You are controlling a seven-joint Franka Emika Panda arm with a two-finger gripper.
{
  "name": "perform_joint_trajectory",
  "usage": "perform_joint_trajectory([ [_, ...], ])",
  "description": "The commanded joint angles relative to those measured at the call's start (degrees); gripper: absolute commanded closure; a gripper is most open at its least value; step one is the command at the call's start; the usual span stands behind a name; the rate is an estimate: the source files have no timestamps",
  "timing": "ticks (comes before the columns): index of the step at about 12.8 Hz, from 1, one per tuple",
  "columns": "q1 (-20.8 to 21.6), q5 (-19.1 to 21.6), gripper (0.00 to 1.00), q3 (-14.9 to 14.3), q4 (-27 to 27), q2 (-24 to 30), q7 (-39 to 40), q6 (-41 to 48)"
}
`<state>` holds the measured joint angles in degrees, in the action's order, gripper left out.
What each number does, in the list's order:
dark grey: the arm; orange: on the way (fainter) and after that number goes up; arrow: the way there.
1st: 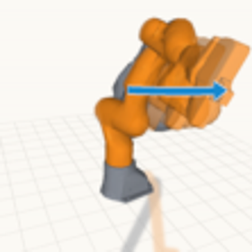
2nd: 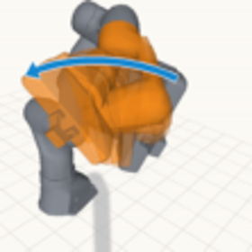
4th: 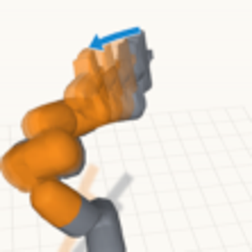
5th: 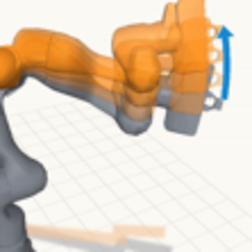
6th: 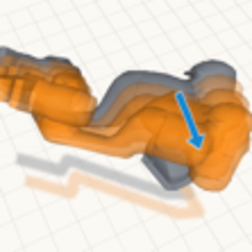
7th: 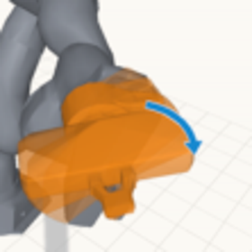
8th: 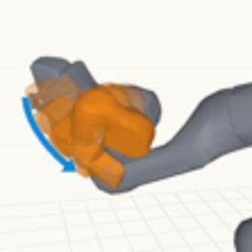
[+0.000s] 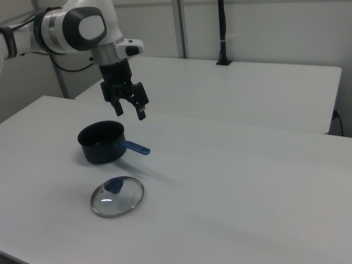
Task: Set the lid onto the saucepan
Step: 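Move the gripper above the glass lid's blue knob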
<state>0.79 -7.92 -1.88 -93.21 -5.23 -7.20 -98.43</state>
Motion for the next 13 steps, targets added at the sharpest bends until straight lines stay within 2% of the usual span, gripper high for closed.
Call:
perform_joint_trajectory([
  [1,-0.34,2.19,0.0,-1.19,0.39,1.62,1.48,1.49],
  [9,-0.35,3.26,0.0,-0.76,0.31,1.37,1.75,1.49],
  [13,0.27,2.73,0.0,-0.23,-0.57,-0.56,6.93,1.23],
])
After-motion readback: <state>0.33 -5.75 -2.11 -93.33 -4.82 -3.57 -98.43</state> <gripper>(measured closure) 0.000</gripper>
